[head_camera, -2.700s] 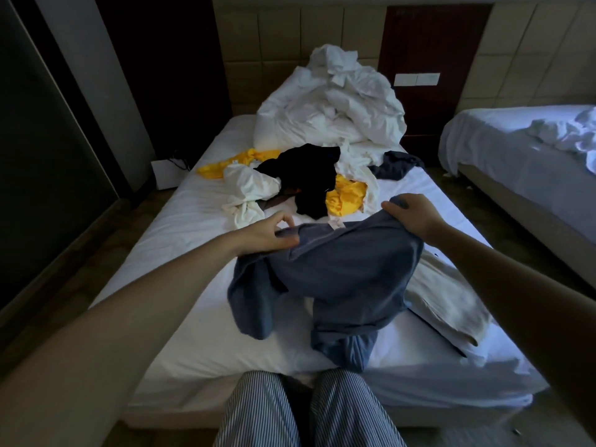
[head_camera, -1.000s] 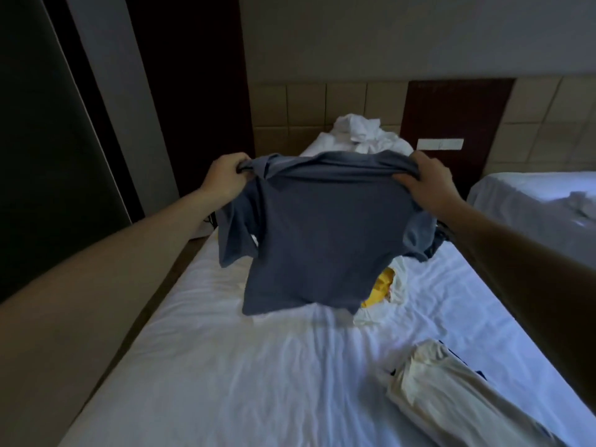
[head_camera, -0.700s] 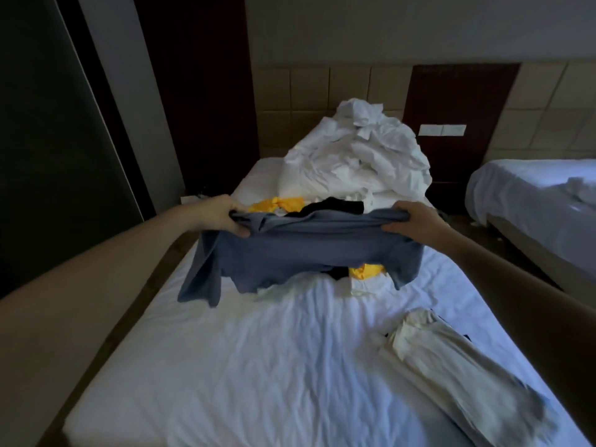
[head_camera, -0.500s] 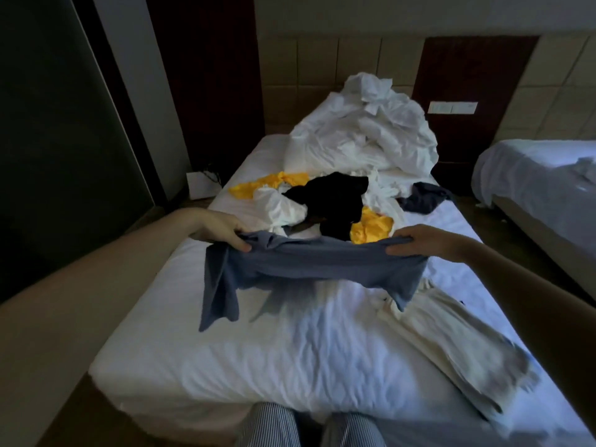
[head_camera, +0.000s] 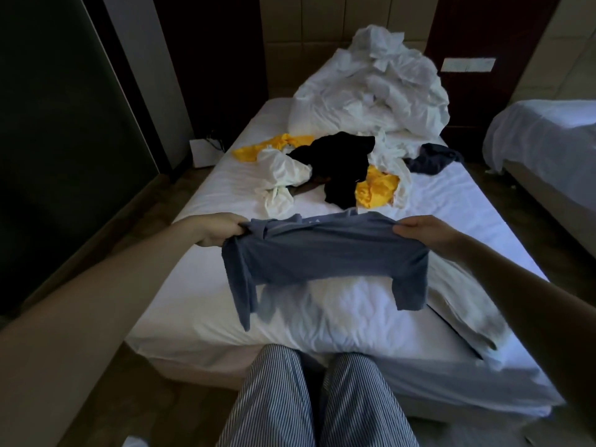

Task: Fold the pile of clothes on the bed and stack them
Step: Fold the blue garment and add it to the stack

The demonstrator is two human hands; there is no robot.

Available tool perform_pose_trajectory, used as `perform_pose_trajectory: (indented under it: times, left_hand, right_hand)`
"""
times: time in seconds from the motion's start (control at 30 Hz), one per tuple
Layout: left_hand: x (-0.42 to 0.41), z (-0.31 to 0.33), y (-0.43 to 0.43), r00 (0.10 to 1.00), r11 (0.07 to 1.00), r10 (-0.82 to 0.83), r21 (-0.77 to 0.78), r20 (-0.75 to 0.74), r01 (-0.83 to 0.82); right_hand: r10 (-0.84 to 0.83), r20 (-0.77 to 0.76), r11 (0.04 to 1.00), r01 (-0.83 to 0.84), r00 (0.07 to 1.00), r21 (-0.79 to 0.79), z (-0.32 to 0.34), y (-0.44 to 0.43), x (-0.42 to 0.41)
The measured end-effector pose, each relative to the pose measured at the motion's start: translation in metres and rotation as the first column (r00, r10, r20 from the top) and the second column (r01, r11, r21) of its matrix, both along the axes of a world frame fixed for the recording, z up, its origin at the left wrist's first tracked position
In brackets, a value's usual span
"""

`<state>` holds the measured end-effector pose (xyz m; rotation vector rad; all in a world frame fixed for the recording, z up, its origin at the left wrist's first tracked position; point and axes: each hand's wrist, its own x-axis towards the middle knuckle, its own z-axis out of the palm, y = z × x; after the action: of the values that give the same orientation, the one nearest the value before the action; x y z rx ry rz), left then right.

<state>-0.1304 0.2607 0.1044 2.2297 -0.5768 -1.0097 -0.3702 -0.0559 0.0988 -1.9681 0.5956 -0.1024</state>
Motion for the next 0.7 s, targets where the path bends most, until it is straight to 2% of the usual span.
perform_pose_trajectory:
  times: [0.1, 0.2, 0.27, 0.4, 0.53, 0.7]
  left_hand:
    - [0.016, -0.012, -0.01, 0.992, 0.998, 0.057, -0.04, 0.113, -0.053]
    - [0.035, -0.022, -0.02, 0.943, 1.0, -0.018, 0.009, 0.332, 0.016]
    - [0.047, -0.028, -0.027, 0.91, 0.999, -0.054, 0.025, 0.411, 0.048]
    - [0.087, -0.048, -0.045, 0.906, 0.999, 0.04, -0.022, 0.422, -0.033]
    - [0.13, -0.072, -0.074, 0.925, 0.984, 0.178, -0.044, 0.337, -0.173]
    - [0.183, -0.117, -0.114, 0.954, 0.972, 0.186, 0.096, 0.236, -0.214]
  right_hand:
    - [-0.078, 0.074, 0.987, 0.087, 0.994, -0.132, -0.008, 0.001, 0.021]
    - [-0.074, 0.121, 0.974, 0.097, 0.99, -0.204, -0.017, -0.004, 0.047]
    - [-0.072, 0.118, 0.961, 0.101, 0.99, -0.259, -0.027, -0.013, 0.073]
    - [-0.142, 0.118, 0.927, 0.174, 0.983, -0.333, -0.053, -0.033, 0.13]
    - [-0.206, 0.013, 0.901, 0.195, 0.978, -0.388, -0.083, -0.058, 0.187]
    - [-0.23, -0.115, 0.888, 0.16, 0.966, -0.432, -0.122, -0.08, 0.246]
